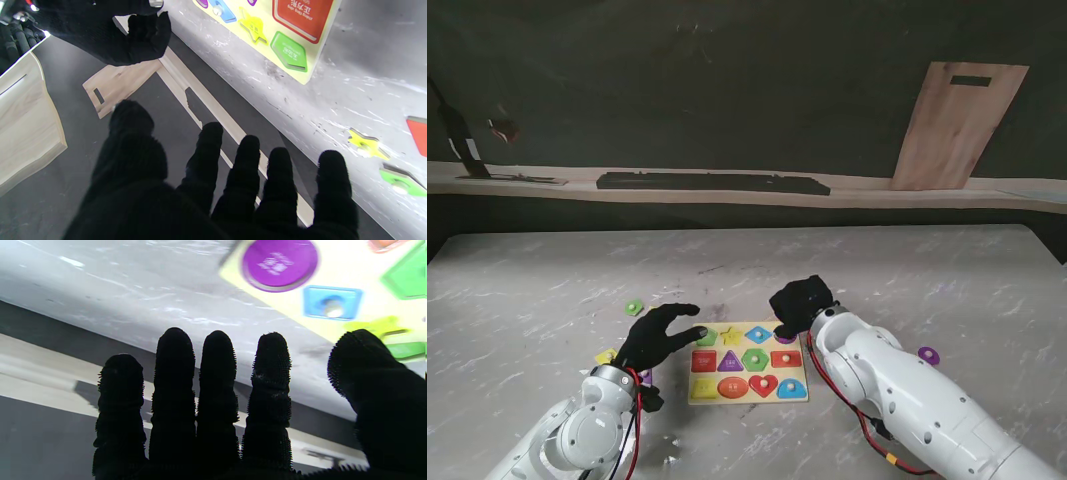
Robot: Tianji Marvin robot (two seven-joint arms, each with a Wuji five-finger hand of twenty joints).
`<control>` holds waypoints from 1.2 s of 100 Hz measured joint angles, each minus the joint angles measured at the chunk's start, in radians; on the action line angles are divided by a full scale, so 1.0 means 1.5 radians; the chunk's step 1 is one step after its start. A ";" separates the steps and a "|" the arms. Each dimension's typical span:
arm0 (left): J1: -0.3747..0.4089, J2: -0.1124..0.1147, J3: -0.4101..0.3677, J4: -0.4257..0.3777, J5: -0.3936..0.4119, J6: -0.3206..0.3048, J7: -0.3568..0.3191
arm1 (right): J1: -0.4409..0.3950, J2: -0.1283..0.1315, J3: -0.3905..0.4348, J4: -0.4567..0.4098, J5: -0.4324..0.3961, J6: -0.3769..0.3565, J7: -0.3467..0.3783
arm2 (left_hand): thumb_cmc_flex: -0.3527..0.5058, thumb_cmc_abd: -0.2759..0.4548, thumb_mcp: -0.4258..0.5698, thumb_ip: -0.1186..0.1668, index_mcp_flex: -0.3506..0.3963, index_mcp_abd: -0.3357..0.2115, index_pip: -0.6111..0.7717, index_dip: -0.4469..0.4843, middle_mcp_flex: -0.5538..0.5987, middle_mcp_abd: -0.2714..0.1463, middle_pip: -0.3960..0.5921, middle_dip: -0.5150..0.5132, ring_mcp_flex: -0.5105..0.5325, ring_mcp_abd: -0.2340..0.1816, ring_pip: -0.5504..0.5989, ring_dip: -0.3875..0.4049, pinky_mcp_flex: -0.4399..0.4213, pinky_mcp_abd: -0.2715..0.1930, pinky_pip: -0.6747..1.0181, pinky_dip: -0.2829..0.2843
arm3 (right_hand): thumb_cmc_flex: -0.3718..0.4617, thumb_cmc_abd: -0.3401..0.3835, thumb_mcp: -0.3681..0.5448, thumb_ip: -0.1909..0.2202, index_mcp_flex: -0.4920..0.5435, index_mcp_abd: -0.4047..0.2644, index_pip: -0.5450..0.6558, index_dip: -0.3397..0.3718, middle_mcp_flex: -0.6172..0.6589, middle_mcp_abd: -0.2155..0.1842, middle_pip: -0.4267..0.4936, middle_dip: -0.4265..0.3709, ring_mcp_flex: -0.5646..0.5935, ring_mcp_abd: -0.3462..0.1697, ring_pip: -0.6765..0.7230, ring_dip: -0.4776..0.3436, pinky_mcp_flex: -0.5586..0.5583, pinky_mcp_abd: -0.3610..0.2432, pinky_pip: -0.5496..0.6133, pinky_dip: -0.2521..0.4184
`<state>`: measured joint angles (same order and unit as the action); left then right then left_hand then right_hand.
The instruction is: Fit puzzle pieces into a puzzle board
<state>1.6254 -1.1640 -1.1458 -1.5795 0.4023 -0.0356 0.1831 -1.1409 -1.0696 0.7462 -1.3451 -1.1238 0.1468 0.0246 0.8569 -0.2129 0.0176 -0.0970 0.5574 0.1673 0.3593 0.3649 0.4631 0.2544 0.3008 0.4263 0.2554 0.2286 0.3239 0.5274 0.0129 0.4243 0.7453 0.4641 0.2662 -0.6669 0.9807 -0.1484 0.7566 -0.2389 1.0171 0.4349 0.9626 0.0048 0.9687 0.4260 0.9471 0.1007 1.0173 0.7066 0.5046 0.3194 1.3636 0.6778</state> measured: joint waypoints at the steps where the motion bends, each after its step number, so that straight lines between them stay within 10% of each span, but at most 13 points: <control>1: 0.000 0.000 0.000 0.000 0.000 0.000 0.000 | -0.001 0.000 0.004 0.001 0.000 0.000 0.000 | 0.000 0.000 0.000 0.000 0.000 0.000 0.000 0.000 0.000 0.000 0.000 0.000 0.000 0.000 0.000 0.000 0.000 0.000 0.000 0.000 | 0.000 0.000 0.000 0.000 0.000 0.000 0.000 0.001 0.000 0.000 0.000 0.000 0.000 0.000 -0.001 0.000 0.000 0.000 0.000 0.000; 44: -0.003 0.000 0.005 0.002 -0.001 0.007 0.000 | -0.079 0.022 0.187 0.026 -0.049 -0.032 0.019 | 0.000 0.000 0.000 0.000 0.000 0.000 0.000 0.000 0.000 0.000 0.000 0.000 0.000 0.000 0.000 0.000 0.000 0.000 0.000 0.000 | 0.004 -0.034 0.054 0.015 -0.100 -0.001 -0.050 0.052 -0.072 -0.025 0.006 0.019 -0.052 -0.045 -0.022 -0.001 -0.033 -0.032 -0.040 -0.008; 71: -0.005 0.000 0.008 0.004 -0.001 0.011 -0.001 | -0.126 0.029 0.317 0.050 -0.039 -0.162 0.030 | 0.000 0.000 0.000 0.000 0.000 0.000 0.000 0.000 0.000 0.000 0.000 0.000 0.000 0.000 0.000 0.000 0.000 0.000 0.000 0.000 | 0.057 -0.084 0.117 0.015 -0.174 -0.005 -0.057 0.052 -0.146 -0.038 0.028 0.032 -0.065 -0.069 -0.022 0.010 -0.041 -0.041 -0.061 -0.009; 120: -0.011 -0.001 0.013 0.010 -0.006 0.014 -0.004 | -0.205 0.059 0.437 0.052 -0.148 -0.219 0.015 | 0.000 0.000 0.000 0.000 0.000 0.000 0.000 0.000 0.000 0.000 0.000 0.000 0.000 0.000 0.000 0.000 0.000 0.000 0.000 0.000 | 0.060 -0.140 0.137 0.015 -0.191 -0.009 -0.057 0.053 -0.166 -0.046 0.028 0.033 -0.076 -0.078 -0.022 0.010 -0.048 -0.050 -0.075 -0.009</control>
<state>1.6092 -1.1648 -1.1260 -1.5651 0.3939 -0.0152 0.1766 -1.4487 -0.9808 1.4024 -1.2671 -1.3453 -0.1818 0.0474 0.8569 -0.2128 0.0176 -0.0970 0.5575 0.1673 0.3593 0.3649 0.4631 0.2544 0.3009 0.4264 0.2554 0.2286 0.3239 0.5273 0.0128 0.4243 0.7453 0.4641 0.3559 -0.8765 1.1862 -0.1263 0.4700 -0.2518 0.9316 0.5138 0.7129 -0.0646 1.0111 0.4749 0.8334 -0.0160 0.9847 0.7212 0.4320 0.2441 1.2516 0.6643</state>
